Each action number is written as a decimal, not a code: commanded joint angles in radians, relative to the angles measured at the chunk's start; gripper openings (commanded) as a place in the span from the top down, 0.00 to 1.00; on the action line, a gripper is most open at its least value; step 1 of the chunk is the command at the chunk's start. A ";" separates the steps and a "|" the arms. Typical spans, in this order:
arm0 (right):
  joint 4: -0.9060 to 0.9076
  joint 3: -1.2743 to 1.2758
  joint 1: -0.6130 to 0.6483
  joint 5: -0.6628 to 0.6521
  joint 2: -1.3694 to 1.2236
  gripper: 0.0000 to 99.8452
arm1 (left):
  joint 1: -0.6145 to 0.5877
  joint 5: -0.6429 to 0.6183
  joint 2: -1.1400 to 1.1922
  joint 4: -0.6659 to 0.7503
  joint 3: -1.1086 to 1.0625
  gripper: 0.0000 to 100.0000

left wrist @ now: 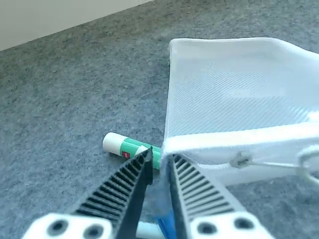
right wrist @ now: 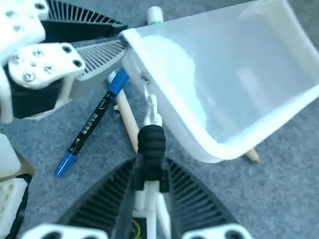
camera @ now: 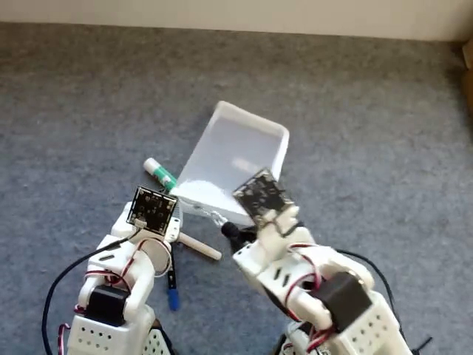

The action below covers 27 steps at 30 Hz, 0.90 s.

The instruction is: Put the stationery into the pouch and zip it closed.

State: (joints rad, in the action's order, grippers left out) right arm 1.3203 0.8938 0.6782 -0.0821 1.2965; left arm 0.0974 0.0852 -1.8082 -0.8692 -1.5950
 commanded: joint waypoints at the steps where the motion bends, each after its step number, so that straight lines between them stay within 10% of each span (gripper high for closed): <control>1: 0.005 -0.004 -0.107 -0.040 0.051 1.00 | -0.018 0.006 -0.008 0.028 0.028 0.95; 9: -0.001 -0.005 -0.262 -0.074 0.053 1.00 | -0.018 0.006 -0.008 0.028 0.028 0.95; 27: -0.326 0.291 0.162 0.068 0.048 0.87 | -0.019 0.006 -0.008 0.028 0.030 0.95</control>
State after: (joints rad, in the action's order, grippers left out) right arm 1.0779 1.1653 0.7871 -0.0269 1.3303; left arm 0.0913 0.0852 -1.8082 -0.8661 -1.5965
